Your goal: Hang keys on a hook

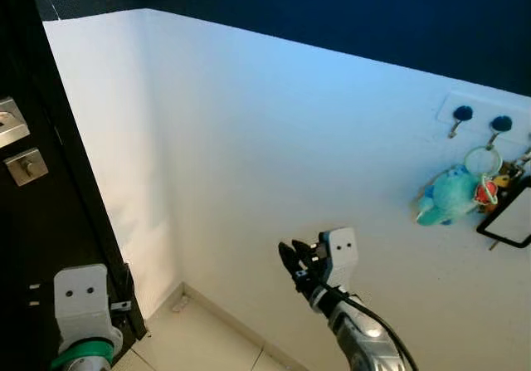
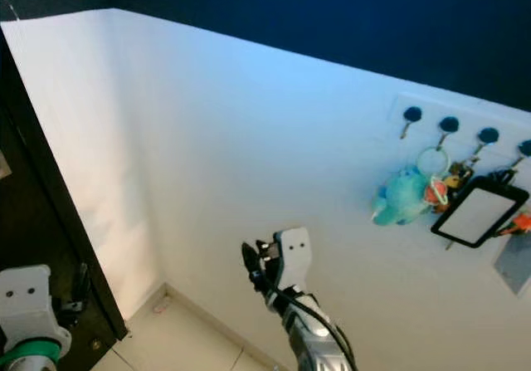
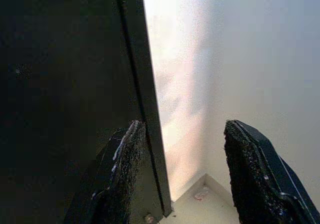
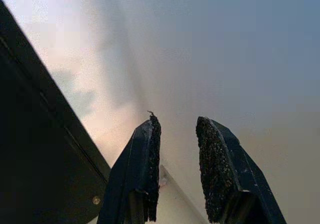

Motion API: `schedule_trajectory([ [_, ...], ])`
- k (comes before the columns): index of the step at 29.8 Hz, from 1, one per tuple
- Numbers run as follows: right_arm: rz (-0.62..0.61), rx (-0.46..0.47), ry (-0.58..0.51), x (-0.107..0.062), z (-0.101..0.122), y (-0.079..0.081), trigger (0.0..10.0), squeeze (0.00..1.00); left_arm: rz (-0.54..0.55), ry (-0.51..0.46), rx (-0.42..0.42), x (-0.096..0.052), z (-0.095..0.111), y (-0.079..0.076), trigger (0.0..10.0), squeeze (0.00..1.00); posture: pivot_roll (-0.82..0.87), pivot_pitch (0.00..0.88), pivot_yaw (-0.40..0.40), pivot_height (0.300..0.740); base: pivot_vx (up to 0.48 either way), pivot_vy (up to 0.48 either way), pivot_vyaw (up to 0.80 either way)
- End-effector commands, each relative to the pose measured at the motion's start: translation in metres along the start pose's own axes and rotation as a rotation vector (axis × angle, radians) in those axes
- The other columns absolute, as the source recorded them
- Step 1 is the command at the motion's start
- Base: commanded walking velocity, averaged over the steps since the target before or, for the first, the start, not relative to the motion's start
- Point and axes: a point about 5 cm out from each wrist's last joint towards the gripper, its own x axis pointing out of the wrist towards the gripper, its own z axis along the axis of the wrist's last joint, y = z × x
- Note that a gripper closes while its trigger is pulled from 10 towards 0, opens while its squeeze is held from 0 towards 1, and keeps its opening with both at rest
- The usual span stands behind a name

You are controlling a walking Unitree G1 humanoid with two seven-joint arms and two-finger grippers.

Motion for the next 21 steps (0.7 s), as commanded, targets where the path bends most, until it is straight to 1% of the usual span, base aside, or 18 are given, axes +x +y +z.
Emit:
schedule_trajectory([
  [1, 0.005, -0.013, 0.022, -0.004, -0.006, 0.001, 10.0, 0.00, 0.006, 0.023, -0.014, -0.004, -0.005, 0.000, 10.0, 0.00, -0.06, 0.056, 0.033, 0.740, 0.000, 0.000, 0.00],
  [4, 0.004, -0.016, 0.024, -0.004, -0.005, 0.001, 10.0, 0.00, 0.000, 0.023, -0.020, -0.005, -0.006, -0.001, 10.0, 0.00, -0.06, 0.056, 0.033, 0.740, 0.000, 0.000, 0.00],
  [8, -0.003, -0.021, 0.027, -0.005, -0.002, 0.000, 10.0, 0.00, -0.016, 0.027, -0.058, -0.008, -0.009, -0.008, 10.0, 0.00, -0.07, 0.061, 0.028, 0.740, 0.000, 0.000, 0.00],
  [21, 0.000, -0.022, 0.038, -0.006, -0.002, 0.000, 10.0, 0.00, -0.058, 0.026, -0.093, -0.007, -0.007, -0.014, 10.0, 0.00, -0.07, 0.063, 0.026, 0.740, 0.000, 0.000, 0.00],
])
